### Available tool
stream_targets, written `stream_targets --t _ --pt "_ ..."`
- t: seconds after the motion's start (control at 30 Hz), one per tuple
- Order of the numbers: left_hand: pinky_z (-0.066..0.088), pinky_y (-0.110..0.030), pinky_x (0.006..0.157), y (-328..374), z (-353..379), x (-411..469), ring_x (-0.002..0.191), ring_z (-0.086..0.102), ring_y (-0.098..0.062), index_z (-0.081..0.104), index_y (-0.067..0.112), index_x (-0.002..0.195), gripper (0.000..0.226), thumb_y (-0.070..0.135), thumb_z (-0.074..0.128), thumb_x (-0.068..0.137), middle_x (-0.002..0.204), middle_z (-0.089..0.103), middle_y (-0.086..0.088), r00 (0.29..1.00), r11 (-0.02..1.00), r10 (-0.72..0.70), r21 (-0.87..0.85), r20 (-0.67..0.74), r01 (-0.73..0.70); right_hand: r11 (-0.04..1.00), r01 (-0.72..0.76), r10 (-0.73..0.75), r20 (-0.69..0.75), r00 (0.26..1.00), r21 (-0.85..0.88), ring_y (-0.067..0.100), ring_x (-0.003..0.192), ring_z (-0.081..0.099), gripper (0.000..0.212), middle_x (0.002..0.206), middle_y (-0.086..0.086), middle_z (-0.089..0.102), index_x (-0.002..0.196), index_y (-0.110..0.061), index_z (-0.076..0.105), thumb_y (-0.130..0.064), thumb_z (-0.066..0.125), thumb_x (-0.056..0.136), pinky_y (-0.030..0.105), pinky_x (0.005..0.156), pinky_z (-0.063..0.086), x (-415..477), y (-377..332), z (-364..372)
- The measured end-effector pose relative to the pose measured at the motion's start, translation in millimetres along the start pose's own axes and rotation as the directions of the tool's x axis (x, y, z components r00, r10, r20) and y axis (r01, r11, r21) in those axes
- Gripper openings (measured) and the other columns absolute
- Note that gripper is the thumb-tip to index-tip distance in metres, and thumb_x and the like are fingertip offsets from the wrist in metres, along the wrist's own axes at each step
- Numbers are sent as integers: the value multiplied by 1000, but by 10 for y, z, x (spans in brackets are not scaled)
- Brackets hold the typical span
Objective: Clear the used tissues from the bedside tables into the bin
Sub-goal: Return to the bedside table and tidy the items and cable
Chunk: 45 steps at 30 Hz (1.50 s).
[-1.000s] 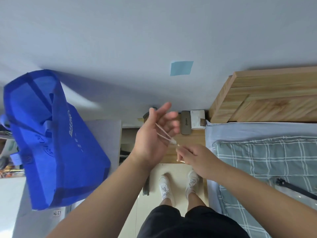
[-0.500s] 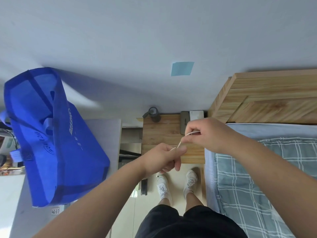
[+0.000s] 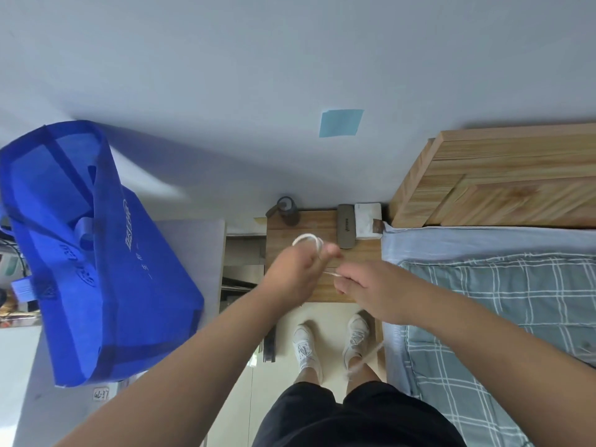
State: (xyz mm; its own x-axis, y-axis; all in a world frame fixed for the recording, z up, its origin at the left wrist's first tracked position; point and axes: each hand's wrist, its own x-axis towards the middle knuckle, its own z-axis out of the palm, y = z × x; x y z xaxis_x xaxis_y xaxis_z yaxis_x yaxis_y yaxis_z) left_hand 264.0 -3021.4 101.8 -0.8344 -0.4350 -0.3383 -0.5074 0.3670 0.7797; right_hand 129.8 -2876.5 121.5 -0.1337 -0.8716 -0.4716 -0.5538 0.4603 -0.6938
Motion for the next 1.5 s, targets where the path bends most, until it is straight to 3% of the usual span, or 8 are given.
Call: stream_targets --t 0.2,0.47,0.63,0.8,0.97,1.23,1.33,1.5 --pt "46 -28 64 65 110 -213 56 50 -16 56 18 63 65 71 41 96 61 52 -3 944 936 -91 -297 317 190 999 -9 4 -117 993 -38 1 56 51 27 68 -16 64 78 -33 67 -56 65 92 25 55 36 88 173 -394" --pt "45 -24 49 443 -161 149 46 41 -14 58 19 56 64 45 37 111 52 40 5 971 -94 -73 -971 227 220 849 78 73 -262 962 523 11 59 45 33 62 -9 49 78 -37 65 -48 49 105 19 56 37 143 105 217" --pt "63 -27 86 208 -104 238 101 79 -23 80 9 97 56 43 39 114 100 83 -10 968 461 -211 -887 -133 -21 942 -65 109 -120 987 328 5 51 40 30 59 -12 50 85 -29 64 -35 47 108 28 55 36 156 27 241" --pt "58 -40 99 -118 -66 119 102 75 -12 83 17 98 64 60 36 108 101 81 3 998 991 -25 -129 -60 17 996 -91 91 -7 996 -12 0 55 51 29 65 -9 56 85 -27 64 -41 49 105 27 54 32 17 -67 -100" --pt "49 -23 72 4 128 -96 64 62 -10 63 15 65 85 81 19 93 63 63 3 982 943 -54 -314 183 111 984 -32 9 -126 992 -178 3 64 56 29 67 -10 61 82 -29 65 -53 59 97 28 55 37 125 -36 -406" --pt "20 -26 43 333 130 -17 39 18 -17 27 24 47 74 81 29 93 40 19 4 916 165 71 -910 395 380 549 -22 146 -70 987 836 12 74 68 31 82 3 73 101 -21 81 -39 56 105 32 66 58 231 19 28" --pt "22 -26 43 282 126 32 37 27 -14 26 24 48 68 69 36 99 38 30 6 928 156 11 -918 372 365 388 -55 208 -29 978 920 19 76 70 39 84 9 72 105 -12 79 -39 51 107 36 68 60 185 -3 173" --pt "49 -30 53 157 208 -13 45 52 -20 42 21 48 62 49 65 98 47 46 -1 921 282 -161 -878 354 386 580 -70 227 -78 971 812 15 65 64 40 66 -1 65 101 -3 69 -37 50 109 36 59 55 117 -9 237"
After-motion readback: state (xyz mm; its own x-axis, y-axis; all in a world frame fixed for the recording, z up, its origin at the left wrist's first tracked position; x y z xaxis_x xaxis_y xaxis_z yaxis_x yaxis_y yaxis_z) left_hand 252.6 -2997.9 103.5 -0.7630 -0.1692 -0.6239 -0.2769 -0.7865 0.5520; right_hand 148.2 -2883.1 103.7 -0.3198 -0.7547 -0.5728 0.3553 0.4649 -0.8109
